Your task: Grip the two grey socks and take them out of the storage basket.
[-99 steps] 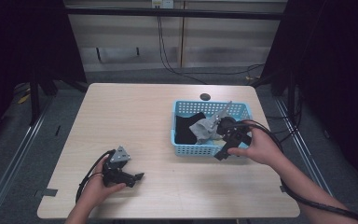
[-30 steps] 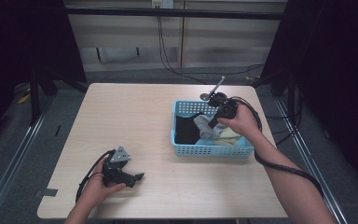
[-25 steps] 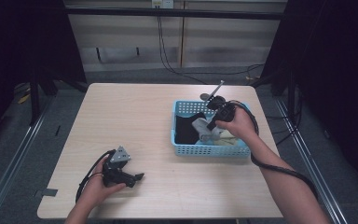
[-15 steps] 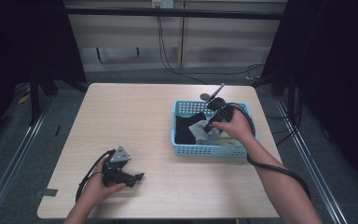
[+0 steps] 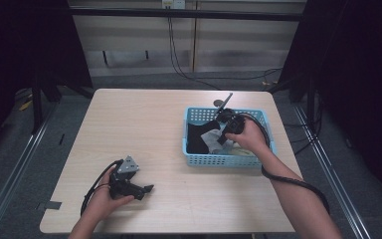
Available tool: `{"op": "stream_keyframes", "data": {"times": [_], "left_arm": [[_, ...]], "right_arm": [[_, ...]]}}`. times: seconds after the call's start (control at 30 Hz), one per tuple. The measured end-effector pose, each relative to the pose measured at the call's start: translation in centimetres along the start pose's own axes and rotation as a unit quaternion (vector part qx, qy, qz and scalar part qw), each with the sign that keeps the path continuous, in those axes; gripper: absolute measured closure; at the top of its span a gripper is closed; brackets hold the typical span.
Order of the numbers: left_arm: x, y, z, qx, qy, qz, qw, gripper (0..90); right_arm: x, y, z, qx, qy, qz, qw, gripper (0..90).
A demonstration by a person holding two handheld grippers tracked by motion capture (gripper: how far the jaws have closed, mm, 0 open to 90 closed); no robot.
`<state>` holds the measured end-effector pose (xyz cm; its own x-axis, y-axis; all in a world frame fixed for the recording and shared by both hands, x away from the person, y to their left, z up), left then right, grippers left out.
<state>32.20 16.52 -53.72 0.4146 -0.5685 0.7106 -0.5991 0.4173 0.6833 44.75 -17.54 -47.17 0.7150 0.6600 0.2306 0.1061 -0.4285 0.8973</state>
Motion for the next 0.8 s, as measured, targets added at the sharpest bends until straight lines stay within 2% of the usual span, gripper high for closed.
{"op": "stream_keyframes", "data": {"times": [0.03,0.07,0.3,0.43,0.47,0.63,0.8], "left_arm": [[0.0,0.0,0.1,0.000,0.006,0.003,1.0000,6.1],[0.0,0.0,0.1,0.000,0.006,0.003,1.0000,6.1],[0.0,0.0,0.1,0.000,0.006,0.003,1.0000,6.1],[0.0,-0.1,0.1,-0.002,0.008,0.003,1.0000,6.1],[0.0,0.0,0.1,-0.002,0.008,0.003,1.0000,6.1],[0.0,0.0,0.1,0.000,0.005,0.004,1.0000,6.1],[0.0,0.0,0.1,0.001,0.005,0.004,1.0000,6.1]], "right_arm": [[0.1,0.3,-0.2,0.000,0.001,0.003,1.0000,84.4],[0.1,0.6,-0.4,0.002,-0.004,0.003,1.0000,84.4],[-0.1,2.9,-1.4,0.009,0.007,0.017,0.9998,84.6],[-0.3,3.8,-1.8,0.006,0.010,0.016,0.9998,84.6],[-0.4,4.7,-2.1,0.004,0.011,0.017,0.9998,84.6],[-0.6,6.1,-2.6,-0.001,0.015,0.025,0.9996,84.6],[-0.8,7.1,-3.0,-0.011,0.022,0.018,0.9995,84.6]]}}
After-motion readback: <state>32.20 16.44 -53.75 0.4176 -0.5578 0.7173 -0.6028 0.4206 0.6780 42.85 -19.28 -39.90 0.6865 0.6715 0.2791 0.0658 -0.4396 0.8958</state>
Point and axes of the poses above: each handheld gripper's, and its own axes: y roughly backward along the jaws, x roughly out of its top, z roughly to its right, the point moved 4 cm from there along -y, roughly forward along the jaws, and after that the axes turned 15 degrees about x, right-handed, at the moved point
